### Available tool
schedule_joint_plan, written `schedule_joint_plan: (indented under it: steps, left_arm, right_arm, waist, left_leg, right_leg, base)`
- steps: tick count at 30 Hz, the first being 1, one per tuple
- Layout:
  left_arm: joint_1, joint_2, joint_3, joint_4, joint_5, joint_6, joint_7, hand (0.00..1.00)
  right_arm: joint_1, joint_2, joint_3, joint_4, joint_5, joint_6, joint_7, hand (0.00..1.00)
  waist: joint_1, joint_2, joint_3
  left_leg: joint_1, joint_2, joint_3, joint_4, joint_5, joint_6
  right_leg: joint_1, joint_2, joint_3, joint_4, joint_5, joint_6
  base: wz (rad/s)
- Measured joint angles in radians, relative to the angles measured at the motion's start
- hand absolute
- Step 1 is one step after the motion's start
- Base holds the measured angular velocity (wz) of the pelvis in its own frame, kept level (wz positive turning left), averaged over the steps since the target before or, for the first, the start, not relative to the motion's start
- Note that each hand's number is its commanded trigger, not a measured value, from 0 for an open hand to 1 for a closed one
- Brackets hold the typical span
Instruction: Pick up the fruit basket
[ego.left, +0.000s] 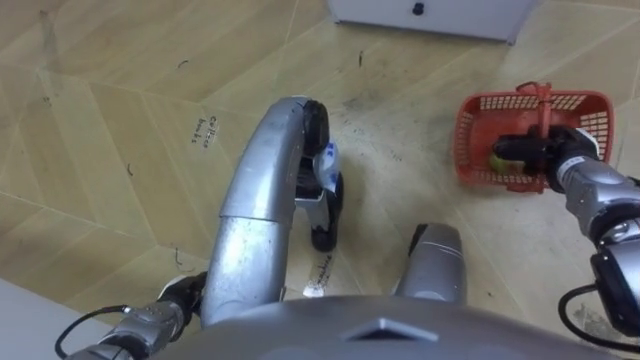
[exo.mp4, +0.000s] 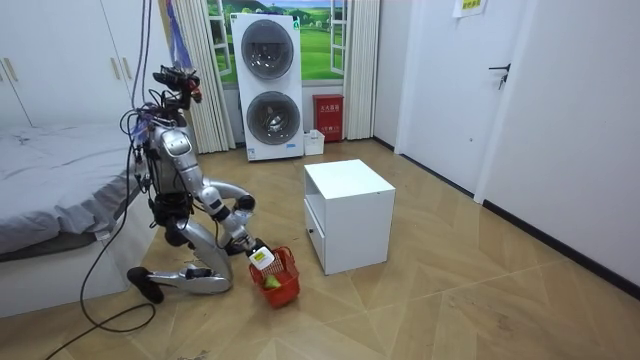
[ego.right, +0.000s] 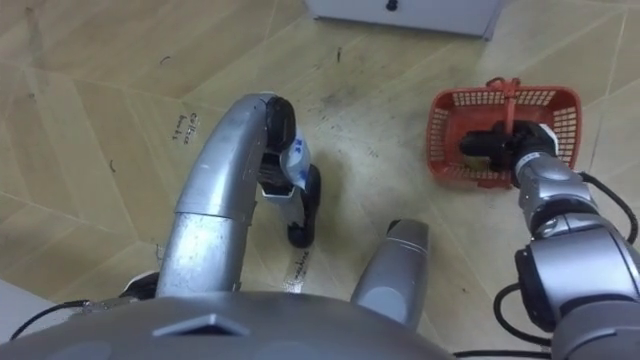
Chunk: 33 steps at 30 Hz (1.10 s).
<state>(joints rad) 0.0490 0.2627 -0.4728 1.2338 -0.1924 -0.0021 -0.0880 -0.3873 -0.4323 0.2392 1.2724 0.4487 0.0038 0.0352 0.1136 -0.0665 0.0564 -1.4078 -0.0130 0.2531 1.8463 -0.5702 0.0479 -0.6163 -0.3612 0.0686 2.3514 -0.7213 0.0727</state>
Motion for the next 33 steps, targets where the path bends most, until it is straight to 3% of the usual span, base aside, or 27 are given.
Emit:
schedule_joint_plan:
  steps: [4, 5, 6, 9, 12, 17, 21, 25, 28, 29, 30, 31, 32, 33]
  left_arm:
    - [-0.016, -0.001, 0.001, -0.001, 0.009, -0.002, 0.003, 0.0]
    - [-0.019, -0.001, 0.003, -0.001, 0.009, -0.003, 0.012, 0.0]
    - [-0.021, -0.001, 0.005, 0.0, 0.01, -0.003, 0.017, 0.0]
    - [-0.02, -0.006, 0.045, -0.002, 0.01, -0.003, 0.018, 0.0]
    - [-0.022, -0.006, 0.086, -0.006, 0.047, -0.001, 0.021, 0.0]
    - [-0.063, -0.007, 0.147, -0.012, 0.078, 0.001, 0.022, 0.0]
    - [-0.103, -0.006, 0.217, -0.017, 0.077, 0.003, 0.052, 0.0]
    - [-0.115, -0.001, 0.239, -0.027, 0.077, 0.008, 0.072, 0.0]
    - [-0.098, -0.009, 0.286, -0.034, 0.111, 0.045, 0.075, 0.0]
    - [-0.074, -0.011, 0.309, -0.05, 0.131, 0.057, 0.074, 0.0]
    - [-0.032, -0.011, 0.329, -0.06, 0.151, 0.071, 0.073, 0.0]
    - [-0.005, -0.01, 0.341, -0.061, 0.16, 0.078, 0.071, 0.0]
    - [0.016, -0.012, 0.351, -0.072, 0.199, 0.098, 0.062, 0.0]
    - [0.049, -0.02, 0.35, -0.11, 0.208, 0.114, 0.053, 0.0]
  right_arm:
    - [-0.002, 0.011, 0.004, -0.054, 0.001, -0.001, -0.011, 1.0]
    - [-0.004, 0.024, 0.004, -0.069, 0.0, -0.001, -0.018, 1.0]
    - [-0.007, 0.037, 0.004, -0.072, -0.003, -0.001, -0.023, 1.0]
    - [-0.008, 0.047, 0.003, -0.095, -0.003, 0.003, -0.03, 1.0]
    - [-0.008, 0.047, -0.012, -0.162, -0.004, 0.016, -0.03, 1.0]
    - [-0.022, 0.041, -0.065, -0.281, 0.006, 0.021, -0.026, 1.0]
    - [-0.067, 0.04, -0.094, -0.359, 0.007, 0.021, -0.038, 1.0]
    - [-0.068, 0.041, -0.091, -0.401, 0.012, 0.025, -0.042, 1.0]
    - [-0.068, 0.047, -0.091, -0.438, 0.015, 0.047, -0.038, 1.0]
    - [-0.068, 0.049, -0.091, -0.472, 0.018, 0.063, -0.036, 1.0]
    - [-0.067, 0.058, -0.086, -0.497, 0.017, 0.064, -0.038, 1.0]
    - [-0.059, 0.073, -0.087, -0.512, 0.015, 0.068, -0.039, 1.0]
    - [-0.009, 0.053, -0.111, -0.579, 0.015, 0.079, -0.042, 1.0]
    - [0.021, 0.007, -0.135, -0.635, 0.021, 0.093, -0.044, 1.0]
  waist:
    - [-0.005, -0.01, 0.0053]
    - [-0.009, -0.022, 0.0111]
    - [-0.012, -0.033, 0.0117]
    - [-0.021, -0.041, 0.0122]
    - [-0.038, -0.066, 0.0125]
    - [-0.059, -0.07, 0.0076]
    - [-0.085, -0.071, 0.0053]
    - [-0.085, -0.076, -0.0011]
    - [-0.064, -0.075, -0.0064]
    - [-0.058, -0.069, -0.0115]
    - [-0.044, -0.063, -0.0113]
    - [-0.036, -0.062, -0.0089]
    - [-0.054, -0.08, -0.0175]
    - [-0.085, -0.089, -0.0387]
  left_leg:
    - [0.003, 0.0, -0.013, 0.006, 0.001, -0.002]
    - [0.007, -0.001, -0.016, 0.006, 0.003, -0.006]
    - [0.008, -0.003, -0.02, 0.006, 0.004, -0.009]
    - [0.008, -0.021, -0.046, 0.017, 0.005, -0.011]
    - [0.025, -0.038, -0.048, 0.017, 0.002, -0.006]
    - [0.067, -0.057, -0.07, 0.033, -0.019, 0.003]
    - [0.096, -0.072, -0.07, 0.037, -0.032, 0.014]
    - [0.137, -0.068, -0.08, 0.037, -0.031, 0.018]
    - [0.201, -0.044, -0.121, -0.018, -0.028, 0.025]
    - [0.232, -0.025, -0.146, -0.063, -0.023, 0.029]
    - [0.254, 0.013, -0.167, -0.063, 0.041, 0.064]
    - [0.25, 0.01, -0.159, -0.066, 0.063, 0.071]
    - [0.257, -0.059, -0.08, -0.215, 0.054, 0.077]
    - [0.276, -0.109, 0.013, -0.414, 0.128, 0.156]
  right_leg:
    - [0.01, 0.013, -0.005, 0.0, 0.0, 0.0]
    - [0.016, 0.013, -0.005, 0.0, 0.0, 0.0]
    - [0.019, 0.015, -0.008, -0.001, 0.0, 0.0]
    - [0.04, 0.025, -0.017, -0.002, 0.0, 0.0]
    - [0.065, 0.014, -0.019, -0.008, 0.0, 0.0]
    - [0.143, 0.019, -0.05, -0.041, 0.001, 0.0]
    - [0.186, 0.023, -0.05, -0.074, -0.001, 0.0]
    - [0.235, 0.072, -0.037, -0.146, -0.019, 0.005]
    - [0.252, 0.147, -0.001, -0.282, -0.019, 0.006]
    - [0.256, 0.174, 0.005, -0.377, -0.018, 0.005]
    - [0.292, 0.202, 0.007, -0.497, -0.017, 0.004]
    - [0.335, 0.211, 0.003, -0.562, -0.017, 0.004]
    - [0.41, 0.193, -0.006, -0.694, -0.017, 0.005]
    - [0.472, 0.2, -0.016, -0.813, -0.014, 0.01]
  base:
    - [-0.03]
    - [0.0]
    - [0.0]
    - [-0.02]
    - [0.01]
    - [0.01]
    - [-0.01]
    - [-0.09]
    - [-0.54]
    - [-0.92]
    - [-0.99]
    - [-0.45]
    - [0.43]
    - [0.51]
